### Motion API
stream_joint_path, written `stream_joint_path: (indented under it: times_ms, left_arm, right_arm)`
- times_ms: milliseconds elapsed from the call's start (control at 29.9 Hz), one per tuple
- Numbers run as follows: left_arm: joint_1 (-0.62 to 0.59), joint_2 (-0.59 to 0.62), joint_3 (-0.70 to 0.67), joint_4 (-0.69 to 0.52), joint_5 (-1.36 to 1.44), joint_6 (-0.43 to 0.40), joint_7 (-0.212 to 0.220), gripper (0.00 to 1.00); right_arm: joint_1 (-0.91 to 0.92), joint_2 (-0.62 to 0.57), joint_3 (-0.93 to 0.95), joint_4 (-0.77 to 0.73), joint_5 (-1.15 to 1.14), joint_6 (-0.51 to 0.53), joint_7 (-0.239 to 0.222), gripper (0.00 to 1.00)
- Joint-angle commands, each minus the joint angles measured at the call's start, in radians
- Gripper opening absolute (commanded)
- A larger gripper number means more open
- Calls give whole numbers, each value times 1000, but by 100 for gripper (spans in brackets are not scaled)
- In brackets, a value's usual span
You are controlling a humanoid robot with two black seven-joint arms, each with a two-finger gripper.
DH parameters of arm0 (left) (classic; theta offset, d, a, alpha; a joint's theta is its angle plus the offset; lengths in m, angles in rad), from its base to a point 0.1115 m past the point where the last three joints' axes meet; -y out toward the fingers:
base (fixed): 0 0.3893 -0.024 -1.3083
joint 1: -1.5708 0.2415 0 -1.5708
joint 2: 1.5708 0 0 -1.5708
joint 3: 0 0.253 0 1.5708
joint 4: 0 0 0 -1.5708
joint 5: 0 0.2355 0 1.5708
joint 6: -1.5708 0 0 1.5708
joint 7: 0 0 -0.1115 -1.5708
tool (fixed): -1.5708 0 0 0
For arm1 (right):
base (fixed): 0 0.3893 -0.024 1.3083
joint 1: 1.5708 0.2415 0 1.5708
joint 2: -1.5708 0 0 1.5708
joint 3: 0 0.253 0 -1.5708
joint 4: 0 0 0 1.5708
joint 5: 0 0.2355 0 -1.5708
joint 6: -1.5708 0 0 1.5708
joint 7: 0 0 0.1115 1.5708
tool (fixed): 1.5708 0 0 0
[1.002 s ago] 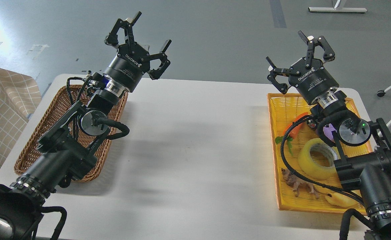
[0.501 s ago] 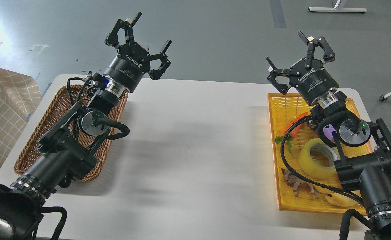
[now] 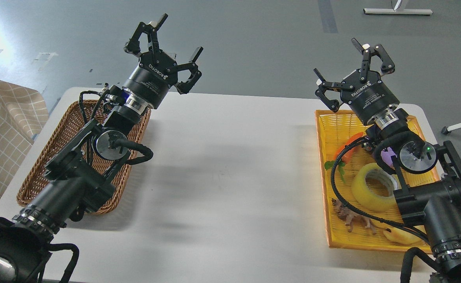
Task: Place and transfer tape with both arms
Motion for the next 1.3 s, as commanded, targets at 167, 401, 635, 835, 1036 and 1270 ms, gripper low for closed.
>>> stream_joint_path:
  times_ms: [167,401,635,835,1036,1270]
  left_arm:
    - [0,2,0,0,0,0,-2,98]
    - [0,0,-2,-2,-1,0,-3,98]
    - [1,-1,-2,-2,-1,0,-3,98]
    - [0,-1,-3,0,-1,0,-3,98]
    - [1,-1,-3,-2,-1,0,-3,98]
    - [1,-1,-3,-3,-1,0,-5,98]
  right_arm:
    - [-2,0,0,0,0,0,0,100]
    - [-2,1,0,-2,0,0,0,100]
    - [-2,0,0,0,0,0,0,100]
    - [-2,0,0,-2,0,0,1,100]
    - [-3,0,20,-6,0,0,3,100]
    - [-2,0,20,-2,0,0,3,100]
